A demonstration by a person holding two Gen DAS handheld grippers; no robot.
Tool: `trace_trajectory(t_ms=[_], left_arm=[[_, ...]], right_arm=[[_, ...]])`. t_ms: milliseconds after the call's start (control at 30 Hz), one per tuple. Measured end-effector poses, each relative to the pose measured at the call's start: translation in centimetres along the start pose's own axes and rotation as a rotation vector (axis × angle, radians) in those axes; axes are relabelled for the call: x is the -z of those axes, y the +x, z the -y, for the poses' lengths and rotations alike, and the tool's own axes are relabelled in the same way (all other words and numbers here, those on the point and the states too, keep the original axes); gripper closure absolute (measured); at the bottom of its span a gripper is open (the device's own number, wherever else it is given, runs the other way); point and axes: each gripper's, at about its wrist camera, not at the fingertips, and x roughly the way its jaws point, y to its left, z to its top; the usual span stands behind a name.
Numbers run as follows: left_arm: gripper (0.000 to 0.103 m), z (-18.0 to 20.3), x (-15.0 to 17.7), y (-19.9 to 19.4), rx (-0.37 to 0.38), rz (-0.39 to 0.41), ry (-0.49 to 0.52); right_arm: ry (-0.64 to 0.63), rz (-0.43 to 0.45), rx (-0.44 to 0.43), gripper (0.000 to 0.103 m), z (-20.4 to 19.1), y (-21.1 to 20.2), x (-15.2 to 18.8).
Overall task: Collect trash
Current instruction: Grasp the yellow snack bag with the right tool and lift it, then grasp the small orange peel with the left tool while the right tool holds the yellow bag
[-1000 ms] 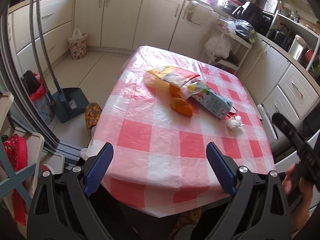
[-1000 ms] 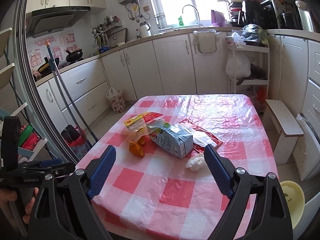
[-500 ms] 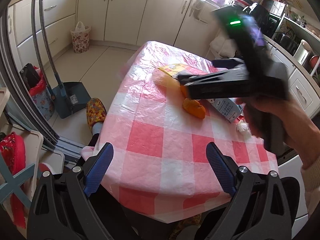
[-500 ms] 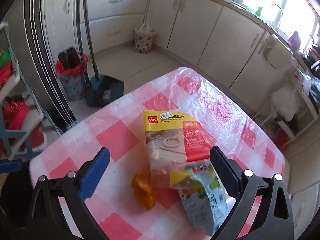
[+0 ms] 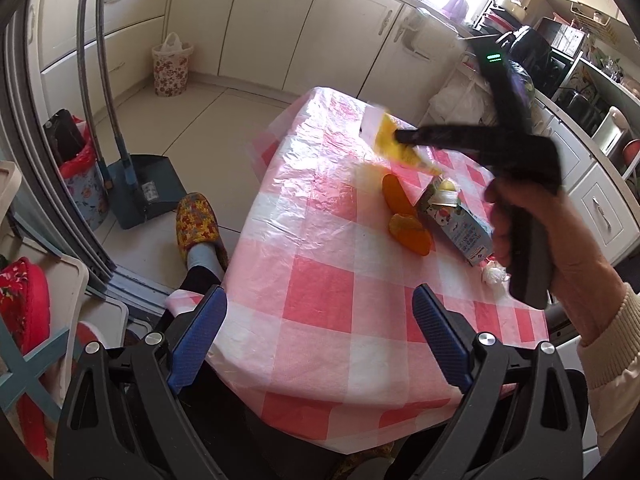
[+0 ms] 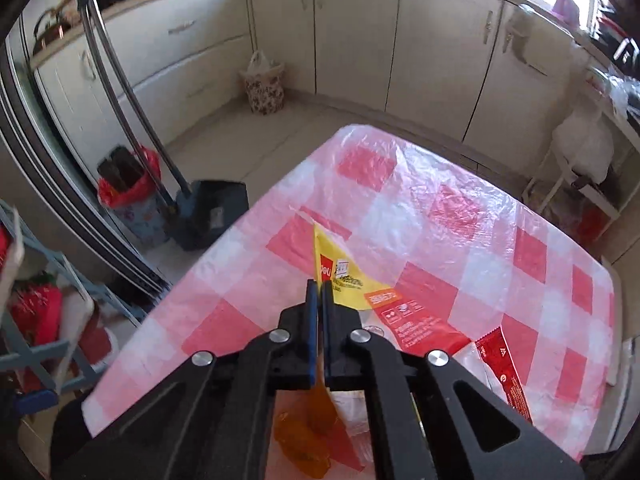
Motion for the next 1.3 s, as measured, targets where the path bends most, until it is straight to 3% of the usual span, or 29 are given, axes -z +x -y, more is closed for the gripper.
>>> trace_trajectory(t_ms=[233, 500, 633, 867, 1000, 1067, 1167, 1300], left_arm=[[0.013, 2.1, -0.1, 0.6, 0.016, -0.012, 0.07], [0.013, 6.8, -0.8, 3.0, 0.035, -0.039, 0.2], [0.013, 8.3, -1.9, 5.3, 0.026, -0.056, 0.209], [0.014, 11.3, -3.9, 10.4, -0.03, -0.098, 0.266], [0.025, 11.5, -4.3, 12.4, -0.066, -0.141, 0.198], [0.036, 11.4, -4.5, 13.5, -0.116, -0.148, 0.172], [0.061, 10.9, -4.4, 14.2, -0.144, -0.13, 0.142], [0.077, 10.3, -4.4, 13.4, -0.091, -0.122, 0.128]], right_arm=[[0.19, 0.26, -0.189, 0.101, 4.0, -10.6, 1.9], [0.437, 0.395, -0.308, 0.101, 10.7, -17.2, 9.4], [0.549, 0.416, -0.336, 0.101, 13.7, -17.8, 12.8], [0.656, 0.361, -0.373, 0.101, 15.0, -16.1, 16.8], [0.662, 0.369, -0.39, 0.101, 15.3, -17.0, 17.4], [0.659, 0.371, -0.4, 0.101, 15.4, -17.1, 17.9], [0.657, 0.366, -0.412, 0.101, 15.3, -16.9, 18.1], [0.657, 0.371, -0.426, 0.101, 15.2, -17.0, 18.5]])
